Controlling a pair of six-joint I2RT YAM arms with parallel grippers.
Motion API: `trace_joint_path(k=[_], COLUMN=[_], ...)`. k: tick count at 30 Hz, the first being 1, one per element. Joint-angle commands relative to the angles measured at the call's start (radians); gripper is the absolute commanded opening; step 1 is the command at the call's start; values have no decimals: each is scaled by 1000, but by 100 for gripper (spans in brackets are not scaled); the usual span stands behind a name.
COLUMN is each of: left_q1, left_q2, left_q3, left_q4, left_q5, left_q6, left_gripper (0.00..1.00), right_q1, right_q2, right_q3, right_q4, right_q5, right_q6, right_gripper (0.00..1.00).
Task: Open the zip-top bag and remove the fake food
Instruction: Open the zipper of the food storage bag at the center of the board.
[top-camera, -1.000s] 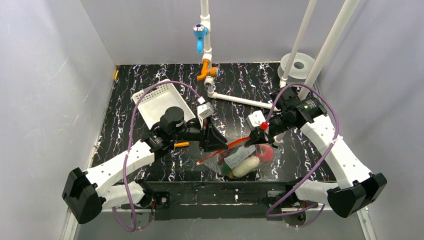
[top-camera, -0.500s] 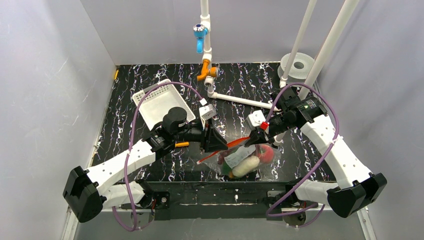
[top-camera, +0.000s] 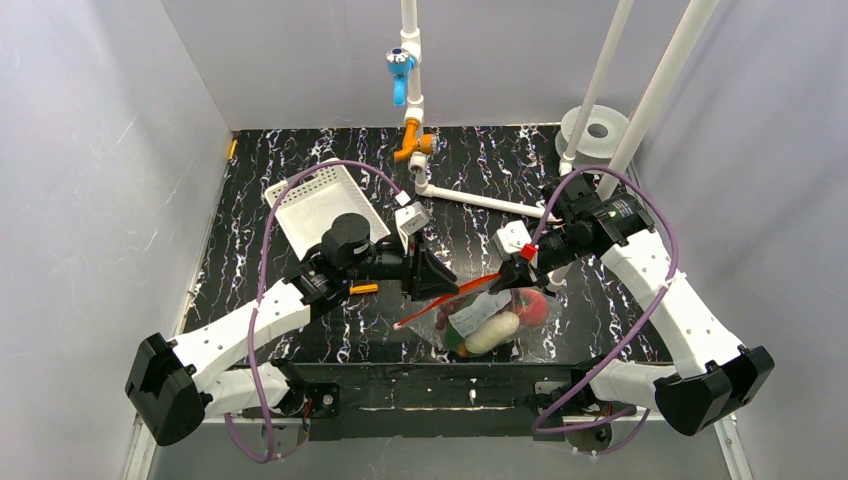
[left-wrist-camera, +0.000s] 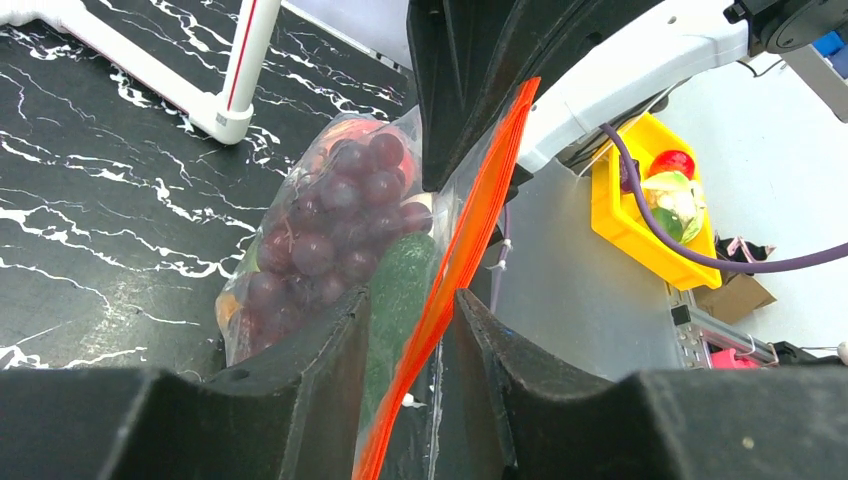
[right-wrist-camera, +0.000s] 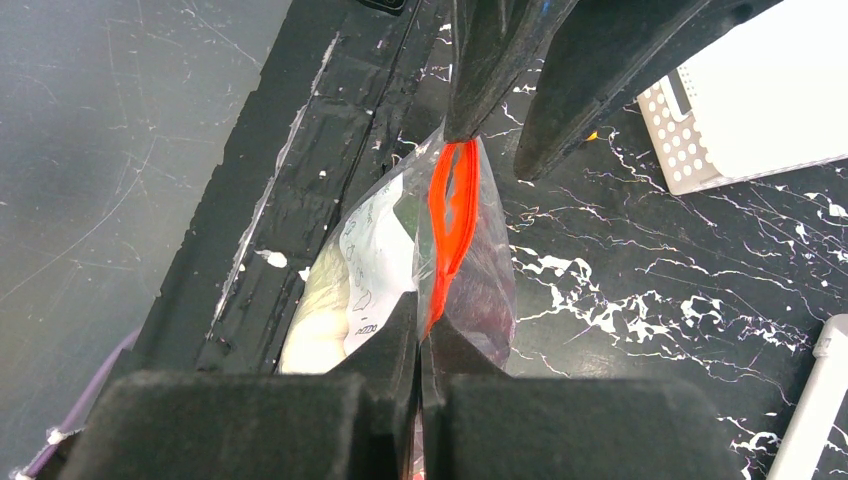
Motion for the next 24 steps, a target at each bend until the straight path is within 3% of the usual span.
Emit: trace_joint_path(k=[1,15,24], left_q1=[-2,-21,-36], left_q2=[-6,15,-32], left_q3=[8,23,58], left_q4=[24,-47,-295], left_q5=[-8,-6,-83], left_q6=[-2,64,255], left_gripper=[33,27,17], right_q1=[5,5,3], right_q2=[-27,-22,-26], right_q3=[8,8,2], right_q4=[8,9,27], right_q5=[-53,-56,-53], right_q6=[-1,2,25], right_gripper=[1,1,1])
